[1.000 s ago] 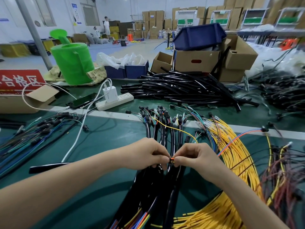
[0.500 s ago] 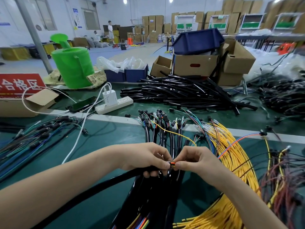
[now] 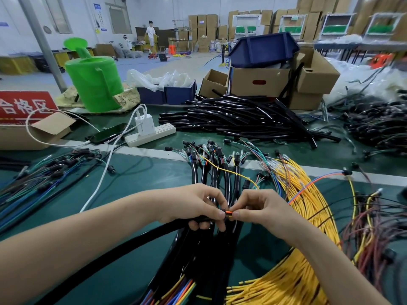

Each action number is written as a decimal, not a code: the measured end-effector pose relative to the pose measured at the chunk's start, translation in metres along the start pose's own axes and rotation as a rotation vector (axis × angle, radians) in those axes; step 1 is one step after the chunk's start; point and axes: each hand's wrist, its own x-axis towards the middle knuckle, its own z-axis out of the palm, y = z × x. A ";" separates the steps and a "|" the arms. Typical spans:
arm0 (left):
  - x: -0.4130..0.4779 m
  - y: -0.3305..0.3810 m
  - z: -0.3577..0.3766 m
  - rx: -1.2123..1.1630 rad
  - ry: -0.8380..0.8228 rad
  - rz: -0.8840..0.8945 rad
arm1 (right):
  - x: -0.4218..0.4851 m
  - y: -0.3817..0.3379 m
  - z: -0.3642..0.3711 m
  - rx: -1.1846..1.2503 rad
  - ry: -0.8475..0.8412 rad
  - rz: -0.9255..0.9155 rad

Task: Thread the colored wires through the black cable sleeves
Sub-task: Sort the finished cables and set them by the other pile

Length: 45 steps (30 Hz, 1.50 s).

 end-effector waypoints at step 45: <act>-0.004 -0.001 0.004 -0.319 -0.190 -0.257 | -0.003 -0.001 -0.004 0.016 -0.092 0.032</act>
